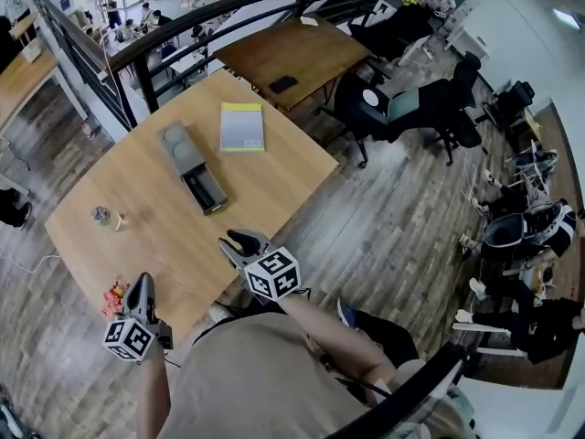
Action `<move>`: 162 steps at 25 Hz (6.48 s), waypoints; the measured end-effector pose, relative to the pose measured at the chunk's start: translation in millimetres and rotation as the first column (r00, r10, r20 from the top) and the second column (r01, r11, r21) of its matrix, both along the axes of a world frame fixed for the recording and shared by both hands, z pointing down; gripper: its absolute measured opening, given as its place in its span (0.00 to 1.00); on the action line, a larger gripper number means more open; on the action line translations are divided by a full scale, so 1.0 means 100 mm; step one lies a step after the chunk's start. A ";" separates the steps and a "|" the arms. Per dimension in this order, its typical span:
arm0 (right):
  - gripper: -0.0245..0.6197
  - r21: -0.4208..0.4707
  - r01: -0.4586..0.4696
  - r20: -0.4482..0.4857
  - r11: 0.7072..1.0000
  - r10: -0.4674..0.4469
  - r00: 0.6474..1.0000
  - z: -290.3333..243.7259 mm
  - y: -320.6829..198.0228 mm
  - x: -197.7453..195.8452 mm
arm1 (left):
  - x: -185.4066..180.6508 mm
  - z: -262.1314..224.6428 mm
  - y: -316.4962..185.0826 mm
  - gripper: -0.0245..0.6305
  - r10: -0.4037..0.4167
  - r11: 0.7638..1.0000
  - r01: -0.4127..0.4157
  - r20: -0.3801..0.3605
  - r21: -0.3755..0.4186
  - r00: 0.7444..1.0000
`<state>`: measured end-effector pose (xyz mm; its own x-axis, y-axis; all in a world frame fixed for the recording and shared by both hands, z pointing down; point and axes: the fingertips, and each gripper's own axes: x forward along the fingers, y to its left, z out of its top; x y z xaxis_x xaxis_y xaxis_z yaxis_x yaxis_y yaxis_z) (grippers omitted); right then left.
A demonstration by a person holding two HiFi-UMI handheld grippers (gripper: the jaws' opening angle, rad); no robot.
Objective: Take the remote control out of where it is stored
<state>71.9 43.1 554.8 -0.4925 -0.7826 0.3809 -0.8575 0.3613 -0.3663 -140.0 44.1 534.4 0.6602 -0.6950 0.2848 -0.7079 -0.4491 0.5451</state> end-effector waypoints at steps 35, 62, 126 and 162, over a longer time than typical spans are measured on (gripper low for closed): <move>0.23 -0.107 0.008 -0.022 0.994 -0.010 1.000 0.43 -0.29 0.65 | 0.70 0.25 -0.27 0.04 0.005 0.998 0.001 0.082 -0.068 0.997; 0.32 -0.388 0.273 -0.197 0.880 -0.369 0.909 2.19 -1.90 0.30 | 0.58 0.63 -0.72 0.04 -0.327 0.930 0.348 0.168 -0.115 0.930; 0.23 -0.724 0.187 -0.216 0.664 -0.476 0.853 3.39 -2.53 0.12 | 0.68 0.47 -0.91 0.04 -0.353 0.918 0.378 0.184 -0.123 0.917; 0.32 -0.734 -0.040 -0.176 0.678 -0.133 0.975 3.16 -2.43 0.08 | -0.60 0.01 -0.87 0.04 -0.396 0.916 0.400 0.149 0.006 0.906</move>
